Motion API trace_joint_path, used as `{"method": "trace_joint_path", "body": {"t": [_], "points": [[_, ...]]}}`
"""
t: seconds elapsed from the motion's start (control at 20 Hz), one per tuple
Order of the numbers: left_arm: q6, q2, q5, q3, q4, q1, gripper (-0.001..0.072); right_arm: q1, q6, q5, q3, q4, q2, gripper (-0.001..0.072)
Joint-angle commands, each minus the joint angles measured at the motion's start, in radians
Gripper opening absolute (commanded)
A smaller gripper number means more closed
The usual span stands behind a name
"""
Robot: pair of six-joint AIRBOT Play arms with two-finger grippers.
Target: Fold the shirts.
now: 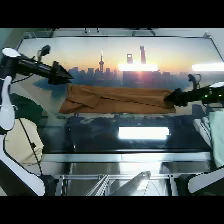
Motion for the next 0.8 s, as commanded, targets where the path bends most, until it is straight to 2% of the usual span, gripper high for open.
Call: {"method": "trace_joint_path", "body": {"t": [0.0, 0.05, 0.1, 0.15, 0.25, 0.3, 0.6, 0.7, 0.75], "points": [[0.017, -0.003, 0.062, 0.004, 0.004, -0.153, 0.0328, 0.053, -0.012, 0.019, 0.01, 0.045, -0.01, 0.0064], [0.032, -0.007, 0.115, 0.004, 0.019, -0.199, 0.0259, 0.048, -0.011, 0.048, 0.016, 0.044, -0.004, 0.0021], [0.035, -0.016, 0.181, 0.004, 0.066, -0.251, 0.0052, 0.037, 0.001, 0.068, 0.019, 0.045, 0.008, 0.002], [0.033, -0.031, 0.239, 0.004, 0.126, -0.299, 0.0008, 0.025, 0.011, 0.085, 0.021, 0.045, 0.026, 0.002], [-0.001, -0.081, 0.322, 0.005, 0.256, -0.395, 0.0008, -0.004, 0.014, 0.132, 0.027, 0.045, 0.074, 0.002], [-0.019, -0.111, 0.343, 0.005, 0.275, -0.43, 0.0008, -0.018, 0.014, 0.164, 0.035, 0.049, 0.104, 0.002], [-0.132, -0.285, 0.38, 0.156, 0.264, -0.547, 0.0007, -0.026, -0.013, 0.379, 0.101, 0.319, 0.228, 0.002], [-0.154, -0.287, 0.444, 0.145, 0.247, -0.559, 0.0007, 0.011, -0.013, 0.402, 0.102, 0.384, 0.254, 0.002], [-0.153, -0.286, 0.459, 0.124, 0.192, -0.559, 0.0008, 0.037, -0.012, 0.401, 0.102, 0.404, 0.265, 0.002]]}}
